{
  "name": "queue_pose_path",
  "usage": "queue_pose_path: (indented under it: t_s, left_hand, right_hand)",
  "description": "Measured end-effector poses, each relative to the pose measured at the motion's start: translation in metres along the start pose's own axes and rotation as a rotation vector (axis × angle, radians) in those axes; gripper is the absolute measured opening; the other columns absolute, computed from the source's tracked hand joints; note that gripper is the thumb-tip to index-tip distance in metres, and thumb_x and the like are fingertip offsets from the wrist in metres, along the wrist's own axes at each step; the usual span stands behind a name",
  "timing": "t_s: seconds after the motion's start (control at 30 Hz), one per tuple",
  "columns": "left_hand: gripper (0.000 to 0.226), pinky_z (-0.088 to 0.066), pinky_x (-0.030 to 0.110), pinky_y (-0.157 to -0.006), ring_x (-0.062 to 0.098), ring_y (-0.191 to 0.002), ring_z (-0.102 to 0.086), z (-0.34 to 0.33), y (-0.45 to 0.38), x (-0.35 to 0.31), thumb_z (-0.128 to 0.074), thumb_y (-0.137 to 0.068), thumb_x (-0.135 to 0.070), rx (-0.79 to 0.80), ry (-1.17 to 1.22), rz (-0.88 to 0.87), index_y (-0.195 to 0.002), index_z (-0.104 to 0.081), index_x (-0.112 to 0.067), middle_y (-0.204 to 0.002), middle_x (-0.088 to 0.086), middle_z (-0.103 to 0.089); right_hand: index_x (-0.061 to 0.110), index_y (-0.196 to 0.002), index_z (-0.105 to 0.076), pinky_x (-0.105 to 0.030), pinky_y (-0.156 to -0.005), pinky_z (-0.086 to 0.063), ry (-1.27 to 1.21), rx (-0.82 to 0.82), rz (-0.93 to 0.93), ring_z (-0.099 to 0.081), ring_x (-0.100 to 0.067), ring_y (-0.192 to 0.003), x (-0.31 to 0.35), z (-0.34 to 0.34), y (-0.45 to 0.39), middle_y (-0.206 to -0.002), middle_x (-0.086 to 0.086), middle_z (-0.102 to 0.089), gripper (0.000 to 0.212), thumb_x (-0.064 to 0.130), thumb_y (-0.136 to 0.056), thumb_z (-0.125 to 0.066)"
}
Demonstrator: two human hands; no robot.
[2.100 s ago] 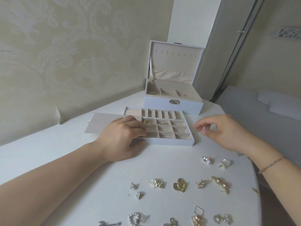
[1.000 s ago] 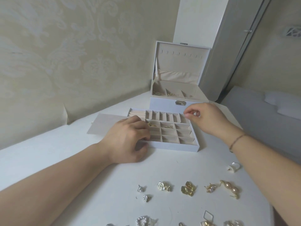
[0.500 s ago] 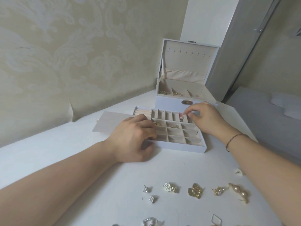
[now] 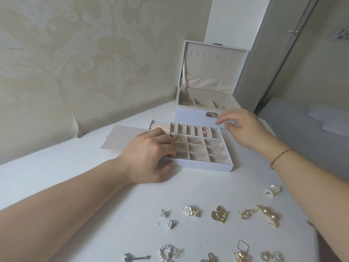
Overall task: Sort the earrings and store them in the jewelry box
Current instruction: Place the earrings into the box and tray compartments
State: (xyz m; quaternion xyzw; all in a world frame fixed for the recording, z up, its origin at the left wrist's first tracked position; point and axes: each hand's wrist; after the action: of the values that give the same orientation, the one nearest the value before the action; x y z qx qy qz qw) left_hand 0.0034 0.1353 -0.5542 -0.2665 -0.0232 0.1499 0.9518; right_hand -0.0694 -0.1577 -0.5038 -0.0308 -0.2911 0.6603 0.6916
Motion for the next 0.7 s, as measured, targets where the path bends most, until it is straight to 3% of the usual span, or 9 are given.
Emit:
queue_pose_path:
  t_s: [0.1,0.2,0.3,0.37,0.47,0.57,0.7]
  left_hand:
    - [0.017,-0.047,0.028,-0.072,0.022,-0.088,-0.056,0.0,0.001,0.0,-0.061,-0.071,-0.035,-0.004,-0.01,-0.004,-0.08,-0.066,-0.021,-0.095,-0.008,-0.065]
    - [0.02,-0.049,0.03,-0.072,0.022,-0.089,-0.057,0.001,0.0,-0.001,-0.059,-0.071,-0.036,-0.006,-0.015,-0.008,-0.081,-0.066,-0.021,-0.096,-0.008,-0.066]
    - [0.021,-0.051,0.032,-0.072,0.023,-0.09,-0.058,0.001,0.0,-0.003,-0.057,-0.071,-0.036,-0.006,-0.02,-0.01,-0.081,-0.066,-0.02,-0.096,-0.008,-0.066]
    - [0.021,-0.051,0.031,-0.072,0.023,-0.09,-0.058,0.001,0.0,-0.003,-0.058,-0.071,-0.036,-0.007,-0.024,-0.011,-0.081,-0.066,-0.02,-0.097,-0.008,-0.066]
    - [0.02,-0.048,0.029,-0.071,0.022,-0.091,-0.058,0.002,-0.001,-0.003,-0.057,-0.071,-0.037,-0.008,-0.038,-0.013,-0.081,-0.065,-0.021,-0.096,-0.008,-0.066]
    - [0.02,-0.044,0.027,-0.071,0.022,-0.091,-0.058,0.003,-0.001,-0.003,-0.057,-0.071,-0.037,-0.002,-0.045,-0.017,-0.08,-0.065,-0.021,-0.097,-0.008,-0.066]
    - [0.019,-0.045,0.027,-0.072,0.022,-0.091,-0.058,0.003,-0.001,-0.003,-0.058,-0.072,-0.036,0.004,-0.043,-0.013,-0.08,-0.066,-0.021,-0.097,-0.008,-0.066]
  right_hand:
    - [0.046,-0.083,-0.065,-0.024,-0.096,-0.039,-0.043,-0.031,-0.042,-0.056,-0.006,-0.107,0.005,0.028,0.023,-0.106,0.015,-0.068,0.036,0.01,-0.091,-0.061]
    - [0.046,-0.084,-0.067,-0.013,-0.084,-0.04,-0.096,0.071,-0.036,-0.055,0.008,-0.095,0.008,0.052,0.067,-0.097,0.026,-0.067,0.037,0.01,-0.09,-0.062]
    - [0.053,-0.098,-0.066,-0.021,-0.094,-0.042,0.025,0.221,0.033,-0.054,0.004,-0.11,-0.007,0.067,0.11,-0.105,0.028,-0.065,0.049,0.005,-0.09,-0.063]
    - [0.05,-0.101,-0.066,-0.02,-0.098,-0.04,0.032,0.266,0.042,-0.055,0.001,-0.112,-0.016,0.069,0.132,-0.111,0.028,-0.063,0.042,0.009,-0.088,-0.065]
    - [0.044,-0.099,-0.067,-0.017,-0.097,-0.039,0.053,0.228,0.012,-0.053,0.005,-0.11,-0.017,0.062,0.156,-0.107,0.03,-0.061,0.021,0.032,-0.083,-0.073]
    - [0.034,-0.098,-0.069,-0.015,-0.088,-0.043,0.097,0.163,-0.06,-0.057,0.004,-0.1,-0.02,0.05,0.167,-0.104,0.026,-0.059,0.024,0.041,-0.076,-0.076]
    - [0.021,-0.079,-0.073,-0.017,-0.072,-0.047,0.052,0.056,-0.039,-0.062,-0.004,-0.078,-0.019,0.04,0.17,-0.084,0.011,-0.067,0.008,0.016,-0.077,-0.079]
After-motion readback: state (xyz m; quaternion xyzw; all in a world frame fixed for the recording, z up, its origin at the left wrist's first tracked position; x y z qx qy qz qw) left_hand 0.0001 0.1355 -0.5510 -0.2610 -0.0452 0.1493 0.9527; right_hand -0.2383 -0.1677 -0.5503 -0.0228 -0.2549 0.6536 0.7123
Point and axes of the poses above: each hand's wrist, its own y-axis away from the middle knuckle, its own z-axis out of the back of the hand, x = y × z
